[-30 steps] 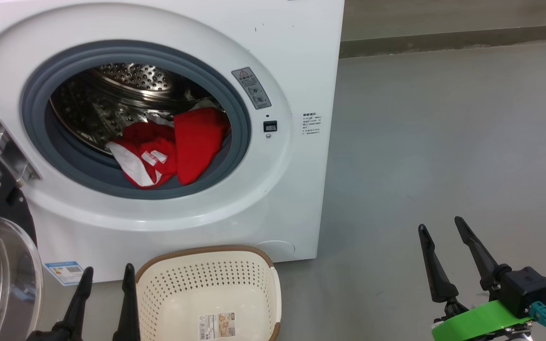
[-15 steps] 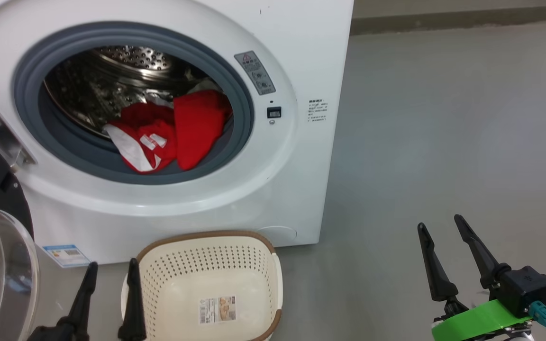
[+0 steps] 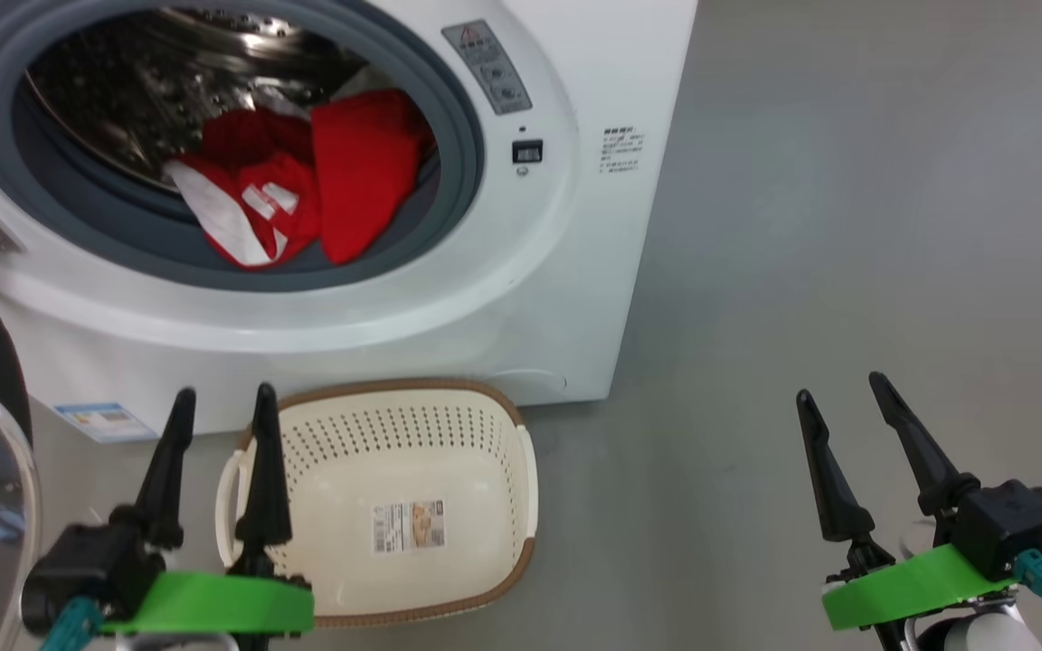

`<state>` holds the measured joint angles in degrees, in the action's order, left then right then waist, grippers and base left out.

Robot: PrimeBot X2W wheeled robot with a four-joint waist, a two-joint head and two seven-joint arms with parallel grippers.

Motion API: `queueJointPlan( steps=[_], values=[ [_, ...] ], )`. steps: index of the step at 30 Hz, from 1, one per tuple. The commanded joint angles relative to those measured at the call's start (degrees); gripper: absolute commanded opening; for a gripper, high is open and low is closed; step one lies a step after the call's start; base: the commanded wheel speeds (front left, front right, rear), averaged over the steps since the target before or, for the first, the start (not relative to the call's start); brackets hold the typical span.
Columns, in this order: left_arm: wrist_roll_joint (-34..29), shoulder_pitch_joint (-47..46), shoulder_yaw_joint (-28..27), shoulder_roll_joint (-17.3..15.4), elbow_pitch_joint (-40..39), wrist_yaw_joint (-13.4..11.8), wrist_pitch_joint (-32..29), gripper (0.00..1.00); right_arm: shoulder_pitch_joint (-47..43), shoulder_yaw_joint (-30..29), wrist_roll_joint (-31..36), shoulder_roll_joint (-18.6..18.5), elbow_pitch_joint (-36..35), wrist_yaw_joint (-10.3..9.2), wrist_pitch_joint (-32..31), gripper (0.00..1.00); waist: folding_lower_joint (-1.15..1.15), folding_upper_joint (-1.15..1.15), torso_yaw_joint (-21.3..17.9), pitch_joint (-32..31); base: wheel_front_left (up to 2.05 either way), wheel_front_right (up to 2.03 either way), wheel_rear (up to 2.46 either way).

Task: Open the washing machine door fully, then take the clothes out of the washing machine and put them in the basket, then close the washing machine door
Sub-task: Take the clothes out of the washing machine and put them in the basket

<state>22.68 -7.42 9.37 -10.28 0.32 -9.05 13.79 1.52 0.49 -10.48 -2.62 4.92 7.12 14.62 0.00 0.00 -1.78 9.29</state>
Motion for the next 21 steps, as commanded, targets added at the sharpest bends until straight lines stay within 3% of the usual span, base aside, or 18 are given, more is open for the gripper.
queueJointPlan(
  steps=[1,21],
  values=[
    [-0.42,-2.59,-1.73,-0.79,-0.86,0.6,0.56,1.0,1.99,1.11,0.06,-0.26,-1.64,0.36,0.22,1.0,0.0,0.0,0.36,2.68,0.0,0.0,0.0],
    [-5.79,-25.29,-6.19,-0.04,10.32,5.28,1.19,1.0,7.9,1.04,0.75,-0.26,-2.61,0.36,0.37,1.0,0.0,0.0,0.85,15.26,0.0,0.0,0.0]
  ],
)
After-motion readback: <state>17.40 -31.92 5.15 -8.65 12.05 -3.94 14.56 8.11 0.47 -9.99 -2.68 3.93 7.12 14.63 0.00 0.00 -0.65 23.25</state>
